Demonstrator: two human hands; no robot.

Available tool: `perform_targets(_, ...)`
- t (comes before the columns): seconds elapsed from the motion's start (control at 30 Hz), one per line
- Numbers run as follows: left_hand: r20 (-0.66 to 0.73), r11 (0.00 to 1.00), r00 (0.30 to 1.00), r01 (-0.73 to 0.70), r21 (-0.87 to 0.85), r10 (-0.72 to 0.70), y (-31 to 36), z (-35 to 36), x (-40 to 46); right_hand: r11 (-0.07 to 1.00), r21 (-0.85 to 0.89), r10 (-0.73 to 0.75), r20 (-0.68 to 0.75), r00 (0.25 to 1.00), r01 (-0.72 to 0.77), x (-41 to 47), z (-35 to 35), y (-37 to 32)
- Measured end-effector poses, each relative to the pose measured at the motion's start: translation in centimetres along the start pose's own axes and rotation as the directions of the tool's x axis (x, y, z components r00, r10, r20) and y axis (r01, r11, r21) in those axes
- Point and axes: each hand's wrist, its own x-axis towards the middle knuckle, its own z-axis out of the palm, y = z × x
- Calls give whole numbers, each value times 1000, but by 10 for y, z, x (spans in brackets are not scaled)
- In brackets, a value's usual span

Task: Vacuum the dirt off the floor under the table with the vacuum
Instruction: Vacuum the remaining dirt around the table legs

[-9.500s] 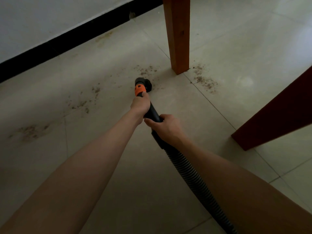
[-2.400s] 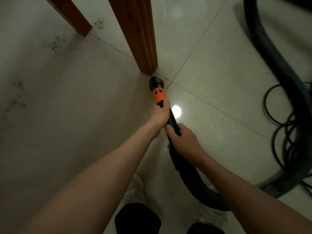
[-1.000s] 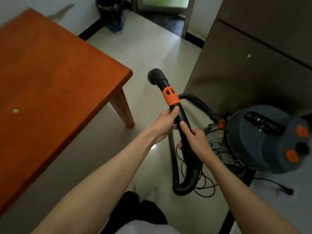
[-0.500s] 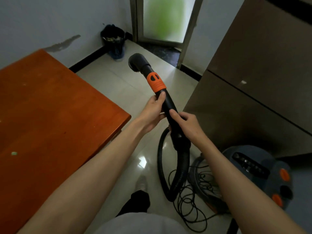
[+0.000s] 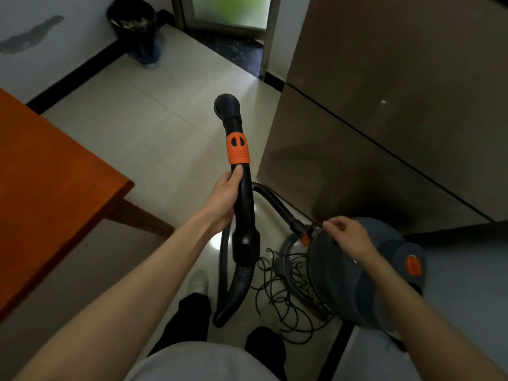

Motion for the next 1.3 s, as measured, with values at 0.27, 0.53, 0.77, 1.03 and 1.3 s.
perform_targets(0.27, -132, 999, 990, 47, 21, -43, -97, 60, 5, 865, -502, 86, 124, 989, -12, 69, -49, 145)
perform_targets(0.53, -290, 998, 957, -18, -67, -2, -110, 59, 2, 874, -479, 40, 237, 971, 81, 86, -30, 180)
perform_targets(0.77, -290, 997, 957, -28, -76, 5, -102, 57, 13, 846, -529, 14, 162, 987, 75, 97, -22, 167)
perform_targets(1.03, -301, 998, 954, -7, -58, -11, -96, 30, 26, 877, -479, 32, 113, 993, 27, 122, -8, 134)
perform_targets(1.3, -334, 998, 942, -24, -50, 6, -75, 1, 51, 843, -529, -34, 123, 992, 95, 137, 18, 94)
